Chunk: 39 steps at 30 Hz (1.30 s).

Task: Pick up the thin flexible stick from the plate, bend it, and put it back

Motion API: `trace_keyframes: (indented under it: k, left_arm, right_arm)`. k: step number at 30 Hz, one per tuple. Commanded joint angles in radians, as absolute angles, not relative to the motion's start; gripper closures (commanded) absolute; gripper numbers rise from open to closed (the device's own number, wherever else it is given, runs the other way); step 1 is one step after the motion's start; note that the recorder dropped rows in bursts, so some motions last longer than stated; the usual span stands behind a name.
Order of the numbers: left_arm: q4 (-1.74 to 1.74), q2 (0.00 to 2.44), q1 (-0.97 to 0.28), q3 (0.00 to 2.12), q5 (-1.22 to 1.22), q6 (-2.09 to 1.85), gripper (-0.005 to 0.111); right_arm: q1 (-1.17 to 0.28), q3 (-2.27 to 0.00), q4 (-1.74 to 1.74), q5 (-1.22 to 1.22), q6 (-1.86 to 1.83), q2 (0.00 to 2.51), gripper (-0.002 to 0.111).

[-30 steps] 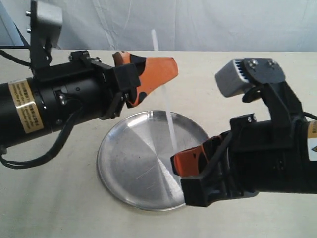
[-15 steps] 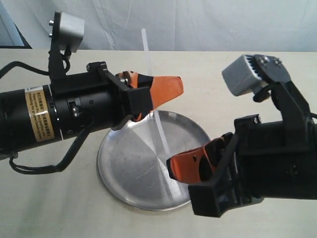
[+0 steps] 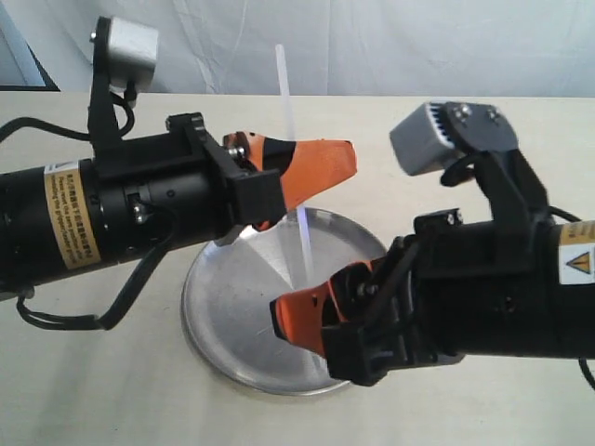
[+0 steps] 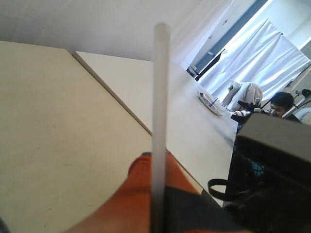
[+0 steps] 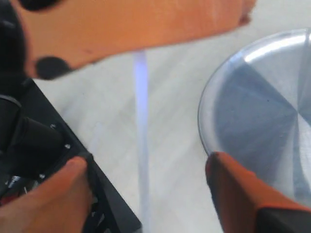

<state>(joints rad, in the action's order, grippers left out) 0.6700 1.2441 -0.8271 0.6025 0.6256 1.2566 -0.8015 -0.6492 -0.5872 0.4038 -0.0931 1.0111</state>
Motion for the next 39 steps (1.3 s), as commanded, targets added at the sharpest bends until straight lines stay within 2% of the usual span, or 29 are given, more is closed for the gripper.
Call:
trace_keyframes:
  k: [1, 3, 6, 12, 17, 23, 30, 34, 37, 39]
  left_arm:
    - [0.673, 1.245, -0.830, 0.599, 0.665, 1.255, 0.107]
    - [0.675, 1.245, -0.830, 0.599, 0.658, 1.255, 0.107]
    - [0.701, 1.245, -0.830, 0.599, 0.600, 1.254, 0.107]
    - [0.857, 1.245, -0.830, 0.599, 0.438, 1.257, 0.107]
    - [0.940, 1.245, -0.830, 0.599, 0.573, 1.345, 0.107]
    - [0.936, 1.245, -0.830, 0.622, 0.765, 1.385, 0.107]
    - [0.930, 1.245, -0.830, 0.690, 0.618, 1.368, 0.106]
    - [0.890, 1.245, -0.830, 0.704, 0.537, 1.349, 0.092]
    - [0.752, 1.245, -0.830, 0.718, 0.532, 1.255, 0.063]
    - [0.678, 1.245, -0.830, 0.731, 0.515, 1.184, 0.057]
  right_arm:
    - [-0.798, -0.651, -0.621, 0.380, -0.103, 1.087, 0.053]
    - [-0.798, -0.651, -0.664, 0.377, -0.103, 1.106, 0.069]
    - [-0.798, -0.651, -0.673, 0.388, -0.113, 1.098, 0.109]
    - [-0.798, -0.651, -0.679, 0.361, -0.144, 0.972, 0.109]
    - [-0.798, -0.651, -0.577, 0.322, -0.110, 0.889, 0.109]
    - [-0.798, -0.651, -0.311, 0.385, 0.123, 0.934, 0.109]
    - [-0.798, -0.651, -0.325, 0.434, 0.130, 0.975, 0.109]
    - [-0.798, -0.651, -0.348, 0.475, 0.116, 0.951, 0.109]
    - [-0.798, -0.651, -0.373, 0.529, 0.098, 0.925, 0.109]
    - [-0.798, -0.651, -0.373, 0.543, 0.098, 0.915, 0.109]
